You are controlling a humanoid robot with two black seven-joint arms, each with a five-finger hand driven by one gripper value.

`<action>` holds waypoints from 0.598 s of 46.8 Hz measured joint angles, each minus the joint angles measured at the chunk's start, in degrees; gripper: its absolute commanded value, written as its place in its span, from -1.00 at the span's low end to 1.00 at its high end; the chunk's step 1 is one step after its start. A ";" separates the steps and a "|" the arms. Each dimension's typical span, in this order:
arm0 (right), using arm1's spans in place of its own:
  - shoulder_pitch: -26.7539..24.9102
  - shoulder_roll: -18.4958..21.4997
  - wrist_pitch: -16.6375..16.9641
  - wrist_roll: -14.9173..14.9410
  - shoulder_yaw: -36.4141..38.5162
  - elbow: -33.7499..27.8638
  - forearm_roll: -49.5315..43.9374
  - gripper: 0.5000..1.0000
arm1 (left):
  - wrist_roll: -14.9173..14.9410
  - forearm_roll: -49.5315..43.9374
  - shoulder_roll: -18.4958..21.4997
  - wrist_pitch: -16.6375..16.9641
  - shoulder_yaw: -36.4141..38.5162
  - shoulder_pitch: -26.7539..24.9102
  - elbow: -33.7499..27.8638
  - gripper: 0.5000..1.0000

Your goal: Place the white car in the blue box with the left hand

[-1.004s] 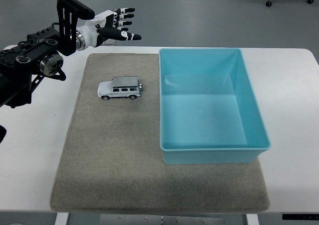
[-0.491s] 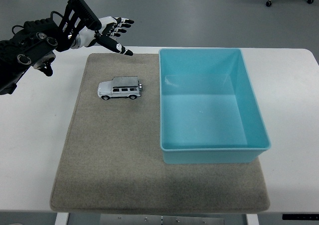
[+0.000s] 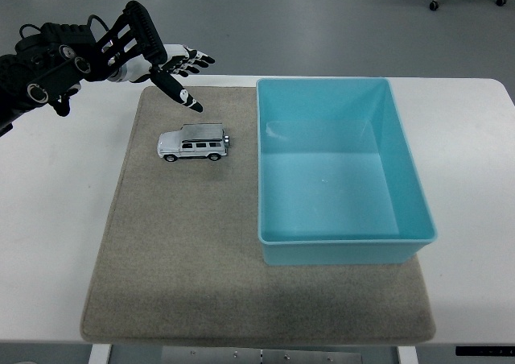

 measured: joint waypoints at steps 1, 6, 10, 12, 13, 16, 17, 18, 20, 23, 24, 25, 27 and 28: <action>0.00 0.00 0.00 0.00 0.00 0.00 0.00 0.74 | 0.01 0.09 0.00 -0.13 0.29 -0.14 -0.01 0.99; 0.00 0.00 0.01 0.00 0.00 0.00 0.00 0.74 | 0.03 0.25 0.11 -1.87 1.20 -1.18 -0.09 0.99; 0.00 0.00 0.01 0.00 0.00 0.00 0.00 0.74 | 0.00 0.81 0.28 -5.37 1.55 -2.30 -0.11 0.99; 0.00 0.00 0.02 0.00 0.00 0.00 0.00 0.74 | -0.03 1.04 0.56 -6.74 1.56 -2.89 -0.17 0.99; 0.00 0.00 0.02 0.00 0.00 0.00 0.00 0.74 | -0.06 1.15 0.83 -7.48 1.56 -3.14 -0.22 0.99; 0.00 0.00 0.01 0.00 0.00 0.00 0.00 0.74 | -0.11 1.58 1.42 -9.74 1.56 -3.95 -1.24 0.99; 0.00 0.00 0.02 0.01 0.00 0.00 0.00 0.74 | -0.12 1.69 1.65 -10.09 1.56 -4.11 -1.82 0.99; 0.00 0.00 0.02 0.00 0.00 0.00 0.00 0.74 | -0.13 1.84 1.91 -10.32 1.56 -4.30 -2.53 0.99; 0.00 0.00 0.02 0.00 0.00 0.00 0.00 0.74 | -0.13 2.14 2.43 -10.44 1.55 -4.59 -3.94 0.99; 0.00 0.00 0.02 0.00 0.00 0.00 0.00 0.74 | -0.13 2.46 3.05 -10.48 1.55 -4.95 -6.23 0.99; -0.01 0.00 0.01 0.00 0.00 0.00 0.00 0.74 | -0.13 2.63 3.14 -10.48 1.55 -5.02 -6.94 0.99; 0.00 0.00 0.02 0.02 0.00 0.00 -0.01 0.74 | -0.13 2.95 3.27 -10.48 1.55 -5.06 -7.74 0.99; -0.01 0.00 0.02 0.00 0.00 0.00 -0.01 0.74 | -0.12 4.15 3.41 -10.48 1.56 -5.07 -9.05 0.99; 0.00 0.00 0.02 0.00 0.00 0.00 -0.01 0.74 | -0.12 5.16 3.43 -10.48 1.56 -5.07 -9.81 0.99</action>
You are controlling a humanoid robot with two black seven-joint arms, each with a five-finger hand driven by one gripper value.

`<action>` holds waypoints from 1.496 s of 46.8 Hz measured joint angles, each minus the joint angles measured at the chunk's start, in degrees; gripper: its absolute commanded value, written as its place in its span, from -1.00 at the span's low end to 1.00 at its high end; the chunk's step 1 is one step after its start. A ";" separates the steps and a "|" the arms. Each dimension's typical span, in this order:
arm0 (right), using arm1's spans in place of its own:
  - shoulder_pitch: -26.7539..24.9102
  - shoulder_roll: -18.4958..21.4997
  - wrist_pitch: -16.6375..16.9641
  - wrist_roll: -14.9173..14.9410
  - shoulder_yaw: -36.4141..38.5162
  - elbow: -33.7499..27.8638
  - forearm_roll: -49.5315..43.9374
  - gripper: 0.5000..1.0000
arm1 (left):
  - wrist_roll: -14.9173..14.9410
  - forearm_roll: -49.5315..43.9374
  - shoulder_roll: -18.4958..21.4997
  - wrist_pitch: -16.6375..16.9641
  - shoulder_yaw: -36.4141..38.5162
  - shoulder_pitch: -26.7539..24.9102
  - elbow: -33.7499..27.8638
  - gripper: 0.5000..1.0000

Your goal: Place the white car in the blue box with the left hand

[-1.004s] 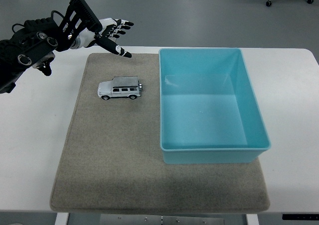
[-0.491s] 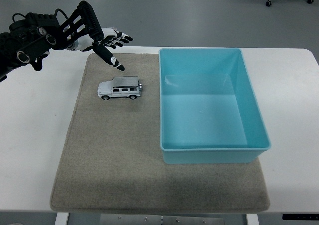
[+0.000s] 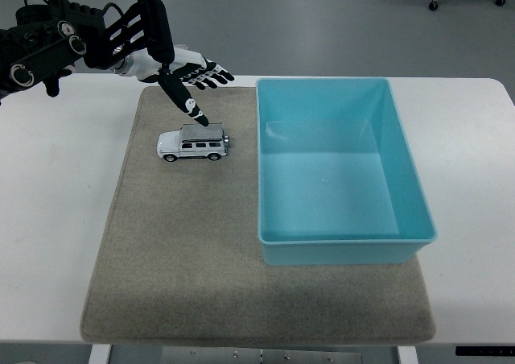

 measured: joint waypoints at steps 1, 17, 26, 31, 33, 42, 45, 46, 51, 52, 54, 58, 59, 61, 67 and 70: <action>0.00 0.00 0.00 0.00 0.00 0.00 0.00 0.74 | 0.01 0.92 0.00 0.00 0.00 0.00 -0.57 0.99; 0.00 0.00 0.00 0.00 0.00 0.00 -0.02 0.74 | 0.08 9.27 -0.15 0.00 -0.06 0.12 -3.71 0.99; 0.00 0.00 0.00 0.00 0.00 0.00 -0.02 0.74 | 0.15 9.29 3.02 0.00 0.10 0.18 -7.82 0.99; -0.01 0.00 -0.01 0.00 0.00 0.00 0.00 0.74 | 0.16 9.29 3.78 0.01 1.58 0.23 -8.82 0.99; 0.00 0.00 -0.02 0.00 0.00 0.00 0.01 0.74 | 0.16 9.29 4.11 0.00 2.21 0.24 -8.93 0.99; 0.00 0.00 -0.02 0.00 0.00 0.00 0.01 0.74 | 0.17 9.29 4.47 0.01 3.34 0.26 -9.24 0.99; 0.00 0.00 -0.02 0.00 0.00 0.00 0.01 0.74 | 0.17 9.29 4.26 0.02 3.35 0.37 -9.30 0.99; 0.00 0.00 -0.02 0.00 0.00 0.00 0.01 0.74 | 0.20 9.29 4.20 0.03 3.35 0.48 -9.30 0.99; 0.00 0.00 -0.02 0.00 0.00 0.00 0.01 0.74 | 0.44 9.29 3.92 0.84 3.45 0.97 -9.15 0.99; 0.00 0.00 -0.02 0.00 0.00 0.00 0.01 0.74 | 0.48 9.29 3.90 0.98 3.45 1.05 -9.15 0.99; 0.00 0.00 -0.02 0.00 0.00 0.00 0.01 0.74 | 0.58 9.29 3.82 1.34 3.46 1.16 -9.10 0.99; 0.00 0.00 -0.02 0.00 0.00 0.00 0.01 0.74 | 0.60 9.30 3.77 2.52 3.46 1.38 -9.10 0.98; 0.00 0.00 -0.02 0.00 0.00 0.00 0.01 0.74 | 0.60 9.30 3.74 2.84 3.46 1.52 -9.10 0.98; 0.00 0.00 -0.02 0.00 0.00 0.00 0.01 0.74 | 0.60 9.35 3.69 3.56 3.46 1.71 -9.10 0.96; 0.00 0.00 -0.02 0.00 0.00 0.00 0.00 0.74 | 0.66 9.38 3.69 5.17 3.80 1.91 -8.95 0.90; 0.00 0.00 -0.02 0.00 0.00 0.00 0.00 0.74 | 0.66 9.38 3.72 5.40 3.83 1.97 -8.87 0.88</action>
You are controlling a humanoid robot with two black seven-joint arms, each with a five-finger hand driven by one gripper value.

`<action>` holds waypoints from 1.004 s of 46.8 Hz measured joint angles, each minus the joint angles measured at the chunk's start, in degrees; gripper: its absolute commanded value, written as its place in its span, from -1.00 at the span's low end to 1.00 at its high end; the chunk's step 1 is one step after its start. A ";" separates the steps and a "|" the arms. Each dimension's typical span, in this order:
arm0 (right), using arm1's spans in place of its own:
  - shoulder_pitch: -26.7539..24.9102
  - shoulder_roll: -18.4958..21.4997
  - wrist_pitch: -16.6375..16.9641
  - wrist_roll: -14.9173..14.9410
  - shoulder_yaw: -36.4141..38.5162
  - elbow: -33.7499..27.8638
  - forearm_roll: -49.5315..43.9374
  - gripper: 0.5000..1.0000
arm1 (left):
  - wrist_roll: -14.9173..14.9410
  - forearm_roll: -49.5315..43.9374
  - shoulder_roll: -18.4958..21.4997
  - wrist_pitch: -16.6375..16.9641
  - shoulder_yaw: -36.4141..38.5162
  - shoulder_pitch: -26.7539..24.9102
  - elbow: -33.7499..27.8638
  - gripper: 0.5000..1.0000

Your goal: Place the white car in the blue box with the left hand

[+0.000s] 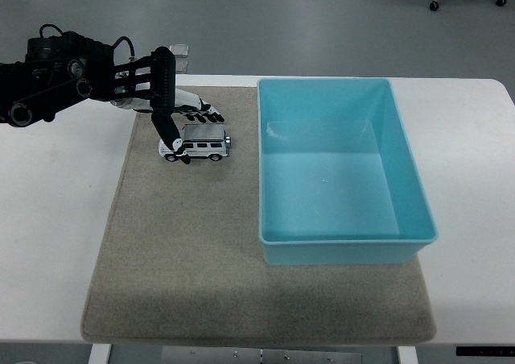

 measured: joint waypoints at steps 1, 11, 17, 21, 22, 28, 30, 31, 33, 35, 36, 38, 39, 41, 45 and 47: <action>0.00 0.00 0.00 0.00 0.00 0.00 0.00 0.74 | 0.00 0.00 0.00 0.03 0.01 0.02 0.00 0.87; 0.00 0.00 0.02 0.00 0.00 0.00 -0.02 0.74 | -0.05 0.20 -0.01 0.50 0.03 0.03 -0.14 0.45; 0.00 0.00 0.02 0.00 0.00 0.00 -0.02 0.74 | -0.08 2.54 -0.02 0.90 0.04 0.02 -0.27 0.23; 0.00 0.00 0.02 0.00 0.00 0.00 -0.02 0.74 | -0.12 3.51 -0.02 1.32 0.01 0.02 -0.33 0.10; 0.00 0.00 0.02 0.00 0.00 0.00 -0.02 0.74 | -0.12 3.55 -0.02 1.39 0.01 0.01 -0.33 0.04; 0.00 0.00 0.02 0.00 0.00 0.00 -0.02 0.74 | -0.11 3.68 -0.02 1.91 -0.03 -0.05 -0.30 -0.47; 0.00 0.00 0.02 0.00 0.00 0.00 -0.01 0.74 | -0.08 3.68 -0.02 2.30 -0.03 -0.05 -0.28 -0.60; 0.00 0.00 0.02 0.00 0.00 0.00 -0.01 0.74 | -0.07 3.69 -0.02 2.53 -0.03 -0.05 -0.28 -0.63; 0.00 0.00 0.02 0.00 0.00 0.00 -0.01 0.74 | -0.06 3.69 -0.02 3.06 -0.03 -0.05 -0.26 -0.69; 0.00 0.00 0.02 0.00 0.00 0.00 -0.01 0.74 | -0.06 3.69 -0.02 3.62 -0.03 -0.11 -0.26 -0.77; 0.00 0.00 0.02 0.00 0.00 0.00 -0.01 0.74 | -0.06 3.69 -0.02 3.82 -0.02 -0.13 -0.25 -0.78; 0.00 0.00 0.02 0.00 0.00 0.00 -0.01 0.74 | -0.06 3.69 -0.02 4.10 -0.01 -0.17 -0.25 -0.78; 0.00 0.00 0.02 0.00 0.00 0.00 0.00 0.74 | -0.06 3.69 -0.02 4.19 -0.01 -0.20 -0.25 -0.78; 0.00 0.00 0.01 0.00 0.00 0.00 0.01 0.74 | -0.06 3.69 -0.02 4.28 -0.01 -0.25 -0.25 -0.78; 0.00 0.00 0.01 0.00 0.00 0.00 0.02 0.74 | -0.05 3.69 -0.02 4.33 -0.01 -0.27 -0.25 -0.78; 0.00 0.00 0.01 0.00 0.00 0.00 0.02 0.74 | -0.05 3.69 -0.02 4.44 -0.01 -0.33 -0.25 -0.78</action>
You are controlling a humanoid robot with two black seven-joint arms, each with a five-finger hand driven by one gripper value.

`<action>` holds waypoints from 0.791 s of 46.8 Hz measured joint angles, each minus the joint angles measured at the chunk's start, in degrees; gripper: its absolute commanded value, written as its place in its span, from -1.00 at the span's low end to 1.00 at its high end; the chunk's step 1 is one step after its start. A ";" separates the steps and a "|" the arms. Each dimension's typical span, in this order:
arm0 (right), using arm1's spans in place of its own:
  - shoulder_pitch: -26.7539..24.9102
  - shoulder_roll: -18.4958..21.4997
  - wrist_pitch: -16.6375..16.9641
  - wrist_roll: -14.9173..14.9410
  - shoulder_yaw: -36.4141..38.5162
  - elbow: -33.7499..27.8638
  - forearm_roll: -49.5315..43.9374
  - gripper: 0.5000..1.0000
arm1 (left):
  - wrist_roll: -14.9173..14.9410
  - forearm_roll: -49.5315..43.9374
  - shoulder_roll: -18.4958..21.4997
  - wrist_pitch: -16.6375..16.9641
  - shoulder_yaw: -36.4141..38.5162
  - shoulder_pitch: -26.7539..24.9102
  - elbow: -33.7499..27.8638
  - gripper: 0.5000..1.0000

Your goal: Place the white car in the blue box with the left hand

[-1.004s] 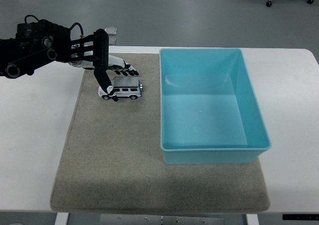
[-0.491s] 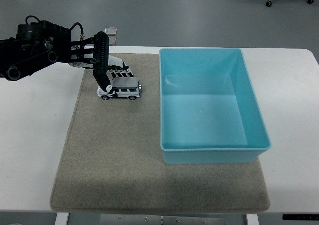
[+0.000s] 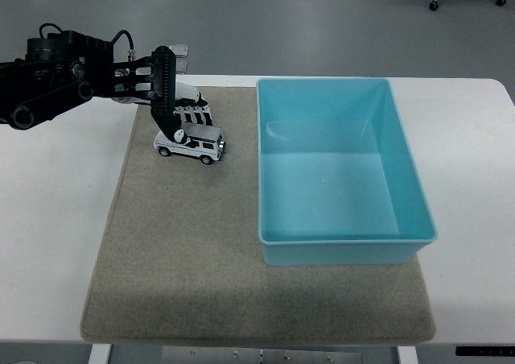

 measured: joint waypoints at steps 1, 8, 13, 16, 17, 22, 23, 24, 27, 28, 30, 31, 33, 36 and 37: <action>0.00 0.00 0.00 0.00 0.00 0.00 0.00 0.74 | 0.00 0.00 0.00 0.15 0.00 -0.07 0.00 -0.78; 0.00 0.00 0.00 0.00 0.00 0.00 0.00 0.74 | 0.00 0.00 0.02 0.89 -0.37 -0.60 -0.02 -0.78; 0.00 0.00 -0.02 0.00 0.00 0.00 0.00 0.74 | 0.00 -0.11 0.21 0.94 -0.79 -1.79 -0.01 -0.78; 0.00 0.00 -0.01 0.00 0.00 0.00 0.00 0.74 | 0.00 -0.35 0.27 0.99 -0.87 -2.61 0.00 -0.76; 0.00 0.00 -0.01 0.00 0.00 0.00 0.00 0.74 | 0.00 -0.46 0.27 0.99 -0.88 -2.81 0.00 -0.76; 0.00 0.00 -0.02 0.00 0.00 0.00 0.00 0.74 | -0.01 -0.94 0.50 0.99 -1.02 -4.07 0.02 -0.74; 0.00 0.00 -0.02 0.00 0.00 0.00 0.00 0.74 | -0.01 -0.97 0.57 0.99 -1.05 -4.39 0.04 -0.73; 0.00 0.00 -0.02 0.00 0.00 0.00 0.00 0.74 | -0.01 -0.97 0.63 0.99 -1.07 -4.62 0.06 -0.73; 0.00 0.00 -0.02 0.00 0.00 0.00 0.00 0.74 | -0.01 -0.97 0.70 1.07 -1.10 -5.22 0.19 -0.73; 0.00 0.00 -0.02 0.00 0.00 0.00 -0.01 0.74 | -0.01 -0.97 0.73 1.07 -1.15 -5.42 0.27 -0.73; 0.00 0.00 -0.02 0.00 0.00 0.00 0.00 0.74 | -0.01 -0.97 0.79 1.08 -1.28 -5.91 0.41 -0.73; 0.00 0.00 -0.02 0.00 0.00 0.00 -0.01 0.74 | -0.01 -0.97 0.80 1.12 -1.39 -6.22 0.47 -0.73; 0.00 0.00 -0.02 0.00 0.00 0.00 -0.01 0.74 | -0.01 -0.97 0.80 1.15 -1.71 -6.71 0.51 -0.72; 0.00 0.00 -0.02 0.00 0.00 0.00 -0.01 0.74 | -0.01 -0.97 0.78 1.67 -2.67 -7.25 0.52 -0.72; 0.00 0.00 -0.02 0.00 0.00 0.00 -0.01 0.74 | -0.01 -0.97 0.77 1.97 -2.99 -7.33 0.53 -0.72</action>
